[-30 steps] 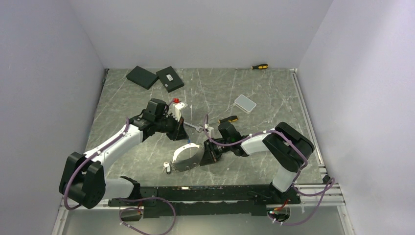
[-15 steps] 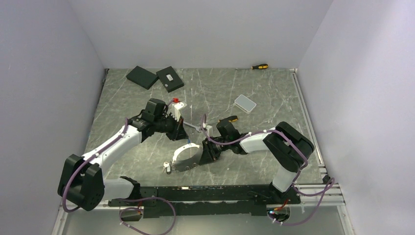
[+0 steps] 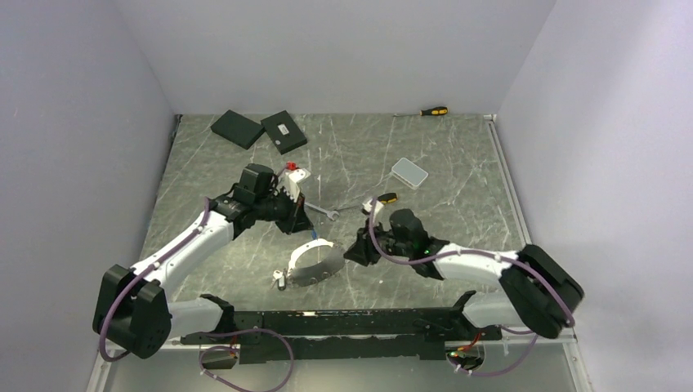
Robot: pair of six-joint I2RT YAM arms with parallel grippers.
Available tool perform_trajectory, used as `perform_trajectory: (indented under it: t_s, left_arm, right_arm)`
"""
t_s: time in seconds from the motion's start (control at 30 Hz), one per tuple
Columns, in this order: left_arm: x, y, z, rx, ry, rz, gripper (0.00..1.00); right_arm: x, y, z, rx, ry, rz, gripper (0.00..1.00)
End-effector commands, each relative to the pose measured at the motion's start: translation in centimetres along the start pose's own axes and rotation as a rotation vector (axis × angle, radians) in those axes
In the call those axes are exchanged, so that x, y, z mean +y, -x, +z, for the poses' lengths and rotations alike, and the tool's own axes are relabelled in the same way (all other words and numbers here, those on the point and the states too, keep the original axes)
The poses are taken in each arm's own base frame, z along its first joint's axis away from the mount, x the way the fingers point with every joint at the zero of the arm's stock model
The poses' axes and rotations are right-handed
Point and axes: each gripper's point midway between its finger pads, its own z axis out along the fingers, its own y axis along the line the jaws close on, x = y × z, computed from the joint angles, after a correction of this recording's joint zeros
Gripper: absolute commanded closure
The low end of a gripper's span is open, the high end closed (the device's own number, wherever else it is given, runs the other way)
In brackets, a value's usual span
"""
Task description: Put the keys on the keyring
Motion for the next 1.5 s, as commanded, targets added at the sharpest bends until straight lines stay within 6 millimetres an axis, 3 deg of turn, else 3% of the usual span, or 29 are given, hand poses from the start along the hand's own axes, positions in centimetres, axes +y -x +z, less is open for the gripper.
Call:
perform_trajectory:
  t_s: [0.0, 0.17, 0.57, 0.77, 1.03, 1.27, 1.47]
  left_arm:
    - [-0.1, 2.2, -0.9, -0.052, 0.018, 0.068, 1.00]
    - [0.3, 2.0, -0.8, -0.039, 0.036, 0.071, 1.00]
    - [0.8, 1.6, -0.8, -0.023, 0.061, 0.082, 1.00]
    - [0.9, 1.4, -0.8, -0.016, 0.062, 0.079, 1.00]
    - [1.0, 1.3, -0.6, -0.009, 0.062, 0.075, 1.00]
    - [1.0, 1.4, -0.7, -0.010, 0.062, 0.076, 1.00]
    - [1.0, 1.4, -0.8, -0.015, 0.070, 0.081, 1.00]
  right_arm:
    - [-3.4, 2.7, -2.3, -0.237, -0.231, -0.075, 0.62]
    - [-5.4, 2.6, -2.5, -0.183, -0.360, -0.001, 0.55]
    - [-4.4, 1.3, 0.9, 0.068, -0.201, -0.127, 0.54]
    - [-4.6, 0.0, 1.3, 0.130, -0.171, -0.154, 0.54]
    - [-4.2, -0.4, 0.7, 0.094, -0.190, -0.042, 0.54]
    - [-4.3, 0.4, 0.0, -0.023, -0.253, 0.122, 0.54]
    - [-4.5, 2.7, 1.0, -0.053, -0.258, 0.101, 0.53]
